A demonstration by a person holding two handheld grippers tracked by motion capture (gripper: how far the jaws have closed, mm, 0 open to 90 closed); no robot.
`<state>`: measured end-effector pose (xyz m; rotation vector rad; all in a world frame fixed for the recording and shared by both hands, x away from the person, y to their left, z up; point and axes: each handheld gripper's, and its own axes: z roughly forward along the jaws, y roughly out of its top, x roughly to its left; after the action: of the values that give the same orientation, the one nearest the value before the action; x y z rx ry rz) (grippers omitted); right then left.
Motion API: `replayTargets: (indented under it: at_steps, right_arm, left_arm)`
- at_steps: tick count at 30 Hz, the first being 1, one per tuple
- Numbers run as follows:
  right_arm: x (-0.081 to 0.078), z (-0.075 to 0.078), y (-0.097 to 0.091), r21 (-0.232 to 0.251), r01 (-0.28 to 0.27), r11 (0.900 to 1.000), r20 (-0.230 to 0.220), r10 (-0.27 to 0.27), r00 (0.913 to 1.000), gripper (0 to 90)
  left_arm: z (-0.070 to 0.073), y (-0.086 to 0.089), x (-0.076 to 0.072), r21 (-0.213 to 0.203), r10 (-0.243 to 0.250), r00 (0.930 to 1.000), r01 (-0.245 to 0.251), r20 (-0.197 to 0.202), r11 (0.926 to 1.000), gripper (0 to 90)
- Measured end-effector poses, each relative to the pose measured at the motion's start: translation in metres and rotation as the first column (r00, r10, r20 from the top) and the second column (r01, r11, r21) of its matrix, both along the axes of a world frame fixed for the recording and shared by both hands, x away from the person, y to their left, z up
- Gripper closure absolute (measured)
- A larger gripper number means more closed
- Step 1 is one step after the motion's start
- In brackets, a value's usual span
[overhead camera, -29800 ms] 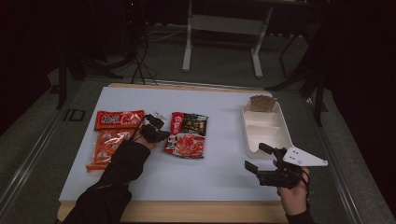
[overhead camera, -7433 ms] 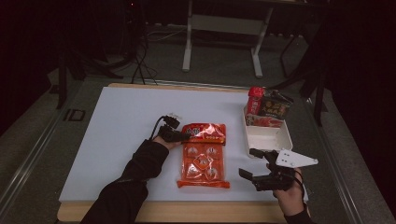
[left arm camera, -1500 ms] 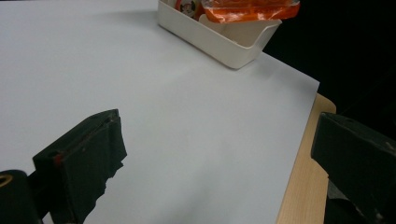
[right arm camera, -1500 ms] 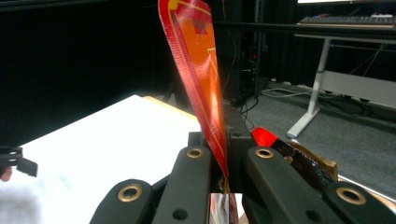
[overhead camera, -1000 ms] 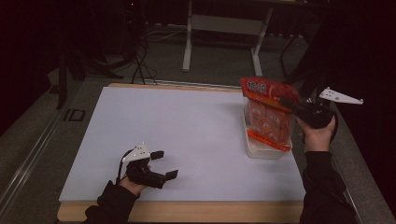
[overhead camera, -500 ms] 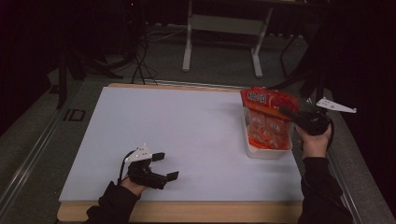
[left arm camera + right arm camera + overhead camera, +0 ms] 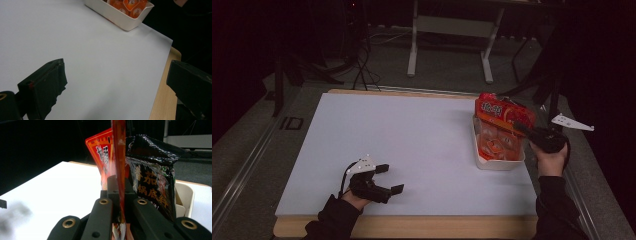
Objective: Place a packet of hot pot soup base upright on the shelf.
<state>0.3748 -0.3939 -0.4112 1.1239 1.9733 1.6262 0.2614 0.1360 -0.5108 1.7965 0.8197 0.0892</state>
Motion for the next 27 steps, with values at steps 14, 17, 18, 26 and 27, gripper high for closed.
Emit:
replayTargets:
  at_steps: [14,17,18,26,27]
  right_arm:
    - [-0.007,0.032,0.008,-0.014,0.037,0.9992,0.058,-0.036,0.9977,58.1]
    - [-0.011,0.047,0.011,-0.022,0.029,0.9993,0.082,-0.027,0.9963,56.5]
    - [-0.013,0.051,0.012,-0.021,0.024,0.9995,0.089,-0.022,0.9958,55.3]
    - [-0.021,0.076,0.025,-0.030,-0.013,0.9994,0.130,0.017,0.9914,29.8]
    - [-0.023,0.078,0.027,-0.040,-0.012,0.9991,0.139,0.018,0.9902,27.5]
  left_arm:
    - [0.000,0.001,0.000,-0.005,0.003,1.0000,-0.003,-0.002,1.0000,2.7]
    - [0.000,0.000,0.000,-0.005,0.003,1.0000,-0.003,-0.001,1.0000,2.7]
    - [0.000,0.000,0.000,-0.006,0.002,1.0000,-0.002,0.000,1.0000,2.7]
    - [0.000,0.001,-0.001,-0.012,-0.003,0.9996,0.004,0.027,0.9999,2.7]
    - [0.001,0.000,-0.001,0.000,-0.008,0.9993,0.008,0.037,1.0000,2.7]
